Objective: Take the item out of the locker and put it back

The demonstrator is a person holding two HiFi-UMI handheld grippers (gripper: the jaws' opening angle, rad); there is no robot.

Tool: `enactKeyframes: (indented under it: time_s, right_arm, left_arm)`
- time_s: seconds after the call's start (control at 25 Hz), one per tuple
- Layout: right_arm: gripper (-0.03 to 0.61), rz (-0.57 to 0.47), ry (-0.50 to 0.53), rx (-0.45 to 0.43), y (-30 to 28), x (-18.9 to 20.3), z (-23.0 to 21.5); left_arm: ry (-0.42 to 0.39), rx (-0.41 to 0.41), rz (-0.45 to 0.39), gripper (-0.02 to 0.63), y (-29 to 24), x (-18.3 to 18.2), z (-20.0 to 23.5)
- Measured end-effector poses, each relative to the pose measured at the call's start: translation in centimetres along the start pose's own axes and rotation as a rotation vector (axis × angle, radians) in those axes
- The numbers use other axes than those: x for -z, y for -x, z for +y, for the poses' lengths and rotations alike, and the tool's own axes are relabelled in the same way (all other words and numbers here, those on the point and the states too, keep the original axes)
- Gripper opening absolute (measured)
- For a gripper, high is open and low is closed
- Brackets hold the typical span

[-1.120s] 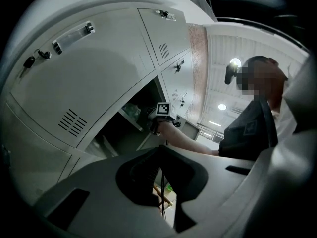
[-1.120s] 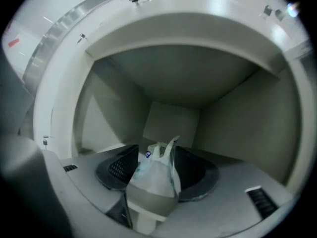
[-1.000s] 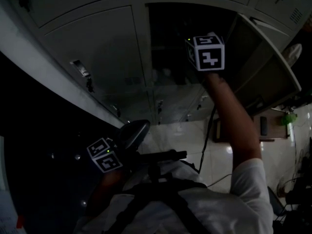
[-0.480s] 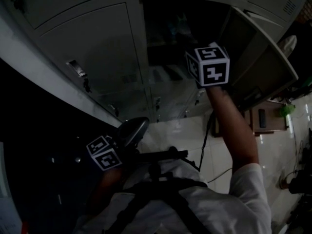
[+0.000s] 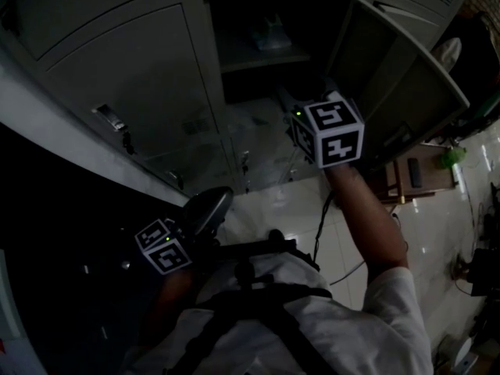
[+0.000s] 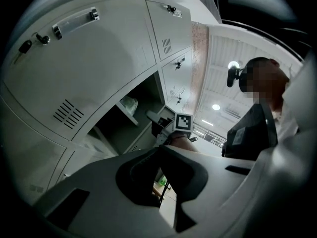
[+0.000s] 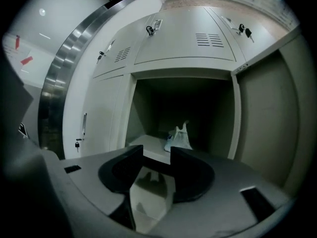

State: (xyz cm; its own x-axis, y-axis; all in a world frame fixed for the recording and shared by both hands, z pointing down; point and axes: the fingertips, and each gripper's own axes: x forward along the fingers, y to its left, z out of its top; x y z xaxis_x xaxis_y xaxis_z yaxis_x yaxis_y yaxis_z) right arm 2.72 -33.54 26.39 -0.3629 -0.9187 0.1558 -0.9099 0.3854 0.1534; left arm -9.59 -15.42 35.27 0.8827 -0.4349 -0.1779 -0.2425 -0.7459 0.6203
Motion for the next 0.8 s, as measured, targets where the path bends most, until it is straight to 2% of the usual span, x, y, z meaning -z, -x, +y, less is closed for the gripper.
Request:
enactKeyframes:
  time_s: [0.8]
  right_arm:
    - [0.161,0.051,-0.081,0.008,5.5,4.2,4.0]
  left_arm:
    - [0.013,0.039,0.054,-0.008,1.0,0.5,0.3]
